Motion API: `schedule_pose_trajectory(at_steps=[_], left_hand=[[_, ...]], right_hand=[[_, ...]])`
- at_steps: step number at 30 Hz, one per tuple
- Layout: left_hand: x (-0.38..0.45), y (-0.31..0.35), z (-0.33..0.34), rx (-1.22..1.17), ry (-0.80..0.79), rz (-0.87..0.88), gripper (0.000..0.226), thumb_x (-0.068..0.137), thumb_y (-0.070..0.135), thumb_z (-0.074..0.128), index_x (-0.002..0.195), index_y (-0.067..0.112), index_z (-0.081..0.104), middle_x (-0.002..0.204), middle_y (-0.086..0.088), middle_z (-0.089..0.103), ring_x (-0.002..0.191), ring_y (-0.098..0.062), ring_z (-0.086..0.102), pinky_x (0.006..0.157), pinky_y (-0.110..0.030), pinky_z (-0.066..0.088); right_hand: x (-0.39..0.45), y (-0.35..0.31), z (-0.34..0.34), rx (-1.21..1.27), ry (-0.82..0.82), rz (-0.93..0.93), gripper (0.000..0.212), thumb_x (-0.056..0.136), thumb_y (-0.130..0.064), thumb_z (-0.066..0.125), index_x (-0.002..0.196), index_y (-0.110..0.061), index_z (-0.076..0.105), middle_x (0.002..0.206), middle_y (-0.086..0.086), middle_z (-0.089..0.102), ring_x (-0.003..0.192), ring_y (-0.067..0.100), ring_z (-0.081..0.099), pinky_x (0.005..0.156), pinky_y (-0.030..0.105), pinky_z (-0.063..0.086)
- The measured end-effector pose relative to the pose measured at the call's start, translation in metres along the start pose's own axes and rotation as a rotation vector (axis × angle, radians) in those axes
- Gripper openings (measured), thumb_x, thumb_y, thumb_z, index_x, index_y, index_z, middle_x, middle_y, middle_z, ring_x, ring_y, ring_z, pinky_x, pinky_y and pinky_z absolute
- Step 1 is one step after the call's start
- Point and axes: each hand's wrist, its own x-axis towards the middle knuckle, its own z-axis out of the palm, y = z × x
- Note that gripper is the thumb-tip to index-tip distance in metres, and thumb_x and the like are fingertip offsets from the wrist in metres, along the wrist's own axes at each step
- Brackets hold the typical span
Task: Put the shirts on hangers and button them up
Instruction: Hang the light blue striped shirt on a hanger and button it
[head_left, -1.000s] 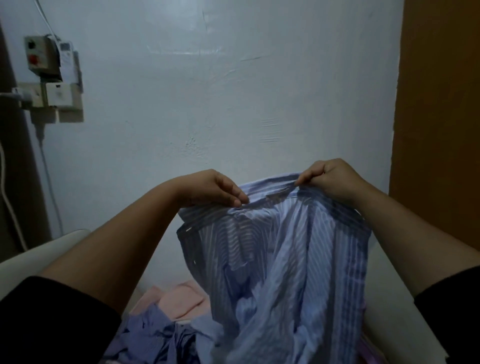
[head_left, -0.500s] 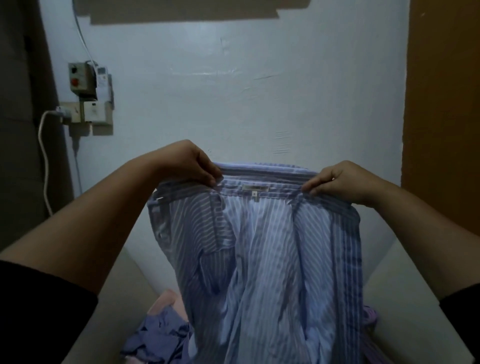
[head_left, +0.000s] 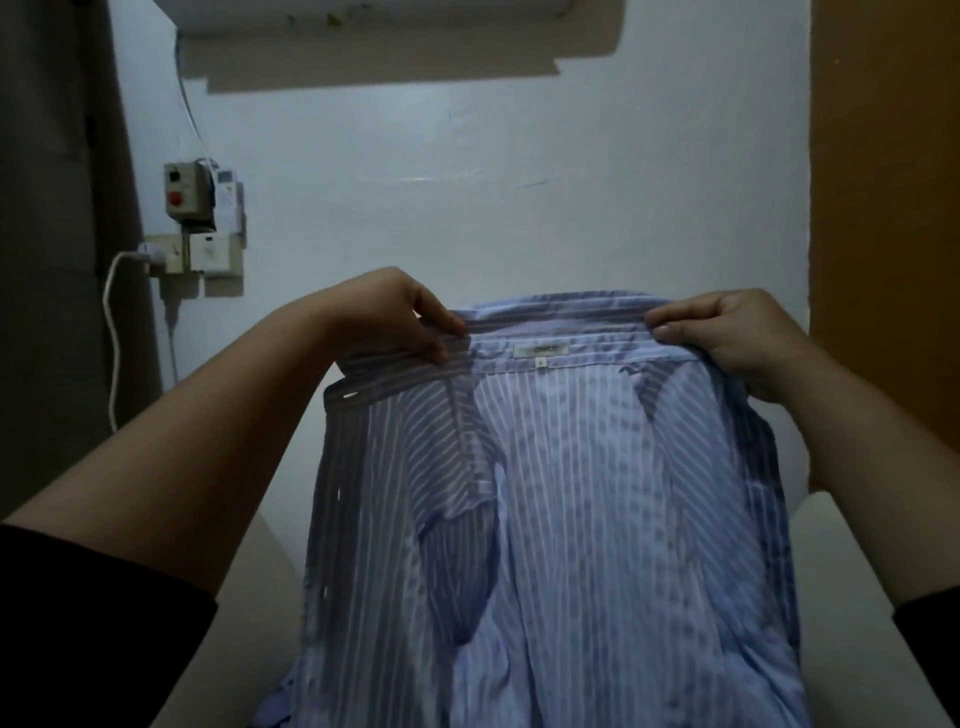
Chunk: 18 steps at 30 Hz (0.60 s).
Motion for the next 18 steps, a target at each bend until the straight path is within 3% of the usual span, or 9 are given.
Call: schedule_pose_trajectory(at_steps=[3, 8, 14, 16, 18], left_hand=[[0.006, -0.015, 0.043, 0.009, -0.044, -0.066, 0.037, 0.072, 0.024, 0.081, 0.107, 0.033, 0.072, 0.098, 0.006, 0.067, 0.083, -0.008, 0.057, 0.078, -0.018, 0.036], [0.007, -0.059, 0.155, 0.003, -0.222, -0.172, 0.035, 0.074, 0.029, 0.080, 0.108, 0.030, 0.073, 0.102, 0.005, 0.069, 0.081, -0.005, 0.055, 0.073, -0.017, 0.035], [0.003, -0.120, 0.304, -0.065, -0.464, -0.273, 0.040, 0.075, 0.030, 0.080, 0.114, 0.028, 0.070, 0.121, 0.004, 0.067, 0.106, -0.013, 0.060, 0.083, -0.018, 0.037], [0.003, -0.137, 0.346, -0.111, -0.508, -0.290, 0.037, 0.077, 0.030, 0.078, 0.113, 0.025, 0.071, 0.121, 0.005, 0.066, 0.109, -0.011, 0.060, 0.085, -0.017, 0.037], [0.005, -0.154, 0.384, -0.147, -0.531, -0.287, 0.035, 0.078, 0.028, 0.078, 0.111, 0.021, 0.072, 0.117, 0.003, 0.067, 0.108, -0.012, 0.061, 0.084, -0.017, 0.038]], right_hand=[[0.001, 0.042, 0.024, -0.051, -0.028, 0.077, 0.026, 0.081, 0.002, 0.067, 0.107, -0.001, 0.069, 0.097, 0.008, 0.067, 0.065, -0.003, 0.059, 0.062, -0.001, 0.044], [-0.019, 0.150, 0.079, -0.119, -0.159, 0.292, 0.026, 0.082, 0.001, 0.067, 0.107, 0.003, 0.068, 0.107, 0.016, 0.068, 0.089, 0.013, 0.058, 0.080, 0.018, 0.040], [-0.063, 0.290, 0.141, -0.204, -0.322, 0.549, 0.026, 0.083, -0.001, 0.067, 0.109, 0.003, 0.067, 0.113, 0.018, 0.066, 0.094, 0.013, 0.056, 0.073, 0.011, 0.038], [-0.074, 0.332, 0.156, -0.207, -0.341, 0.605, 0.026, 0.084, 0.001, 0.066, 0.109, 0.005, 0.067, 0.113, 0.019, 0.065, 0.093, 0.014, 0.055, 0.060, 0.003, 0.040], [-0.082, 0.369, 0.170, -0.205, -0.332, 0.644, 0.026, 0.084, 0.003, 0.065, 0.109, 0.006, 0.066, 0.113, 0.022, 0.065, 0.095, 0.017, 0.058, 0.062, 0.001, 0.041]])
